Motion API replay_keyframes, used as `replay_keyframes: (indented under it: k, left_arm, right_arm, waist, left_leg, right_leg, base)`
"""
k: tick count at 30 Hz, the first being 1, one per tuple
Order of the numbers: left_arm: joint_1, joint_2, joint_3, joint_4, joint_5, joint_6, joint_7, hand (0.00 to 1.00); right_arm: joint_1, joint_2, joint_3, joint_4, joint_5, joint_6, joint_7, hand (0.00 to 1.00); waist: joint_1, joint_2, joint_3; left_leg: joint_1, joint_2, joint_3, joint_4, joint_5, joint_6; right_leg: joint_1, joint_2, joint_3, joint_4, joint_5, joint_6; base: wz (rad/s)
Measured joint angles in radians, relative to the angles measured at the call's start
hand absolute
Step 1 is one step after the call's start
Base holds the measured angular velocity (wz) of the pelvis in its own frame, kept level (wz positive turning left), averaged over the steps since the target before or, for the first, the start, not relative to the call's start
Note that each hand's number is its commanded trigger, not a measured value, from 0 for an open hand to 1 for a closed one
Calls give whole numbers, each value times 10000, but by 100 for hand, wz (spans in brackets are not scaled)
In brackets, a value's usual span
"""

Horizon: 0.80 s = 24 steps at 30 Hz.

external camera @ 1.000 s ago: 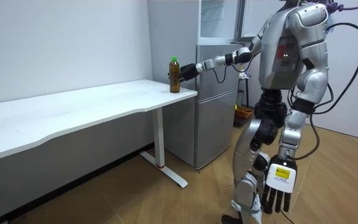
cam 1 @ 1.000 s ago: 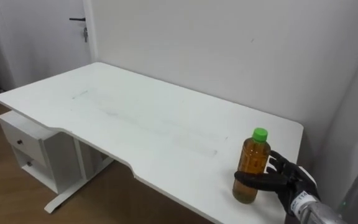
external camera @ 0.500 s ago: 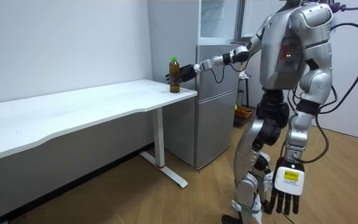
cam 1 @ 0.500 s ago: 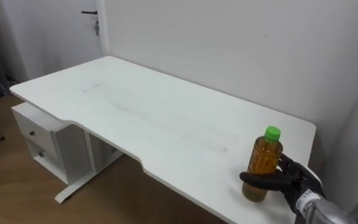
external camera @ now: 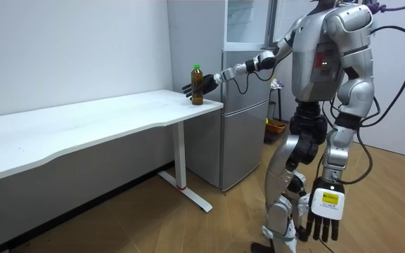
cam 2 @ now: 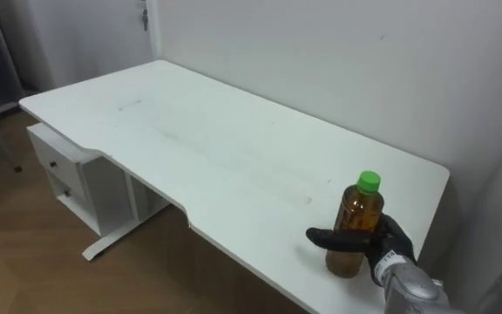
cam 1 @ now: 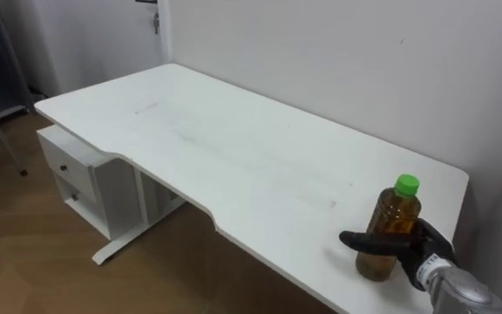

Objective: Put the bottle in the upper fridge

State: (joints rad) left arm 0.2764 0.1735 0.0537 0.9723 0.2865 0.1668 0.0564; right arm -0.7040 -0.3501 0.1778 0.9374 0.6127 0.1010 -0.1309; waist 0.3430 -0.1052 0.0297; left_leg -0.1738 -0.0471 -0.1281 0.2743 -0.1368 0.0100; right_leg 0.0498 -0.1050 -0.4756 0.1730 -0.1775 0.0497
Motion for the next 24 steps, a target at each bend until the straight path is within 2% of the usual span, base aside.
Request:
replay_keyframes:
  k: [2, 3, 4, 15, 24]
  left_arm:
    - [-13, 0, 0, 1, -9, -43, 17, 0]
    - [-32, 0, 1, 0, -1, -62, 18, 0]
    - [-42, 0, 1, 0, -1, -63, 18, 0]
    - [-92, -1, -5, 326, -14, -144, 211, 0]
    - [-225, -12, -131, 388, -99, -290, 244, 0]
  right_arm:
    - [-22, -1, 0, 7, -3, -17, -10, 0]
    - [-33, -20, -1, 7, -37, -47, -7, 46]
    - [-39, -29, -1, 7, -91, -66, -10, 100]
    - [-42, -124, -22, 70, -385, -295, -71, 100]
    - [-46, -126, -23, 86, -315, -397, 145, 100]
  waist:
    - [6, 5, 4]
    - [14, 4, 3]
    - [29, 4, 3]
    - [110, 94, 63]
    - [119, 128, 56]
  left_leg:
    - [-21, -3, -15, 5, 0, -1]
    - [-68, -3, -28, 13, 0, -1]
    - [-92, -2, -29, 17, 2, -5]
    - [-283, -16, -137, 142, 8, -15]
    - [-421, -14, -127, 185, 10, -14]
  right_leg:
    - [-5, 4, -1, -10, 0, 0]
    - [-42, 10, -6, -15, 0, 0]
    - [-74, 11, -4, -13, 0, 0]
    - [-168, 11, -197, -11, 0, 0]
    - [-314, -2, -191, 34, 1, -1]
  base:
    - [4]
    - [0]
    - [0]
    - [3]
    - [0]
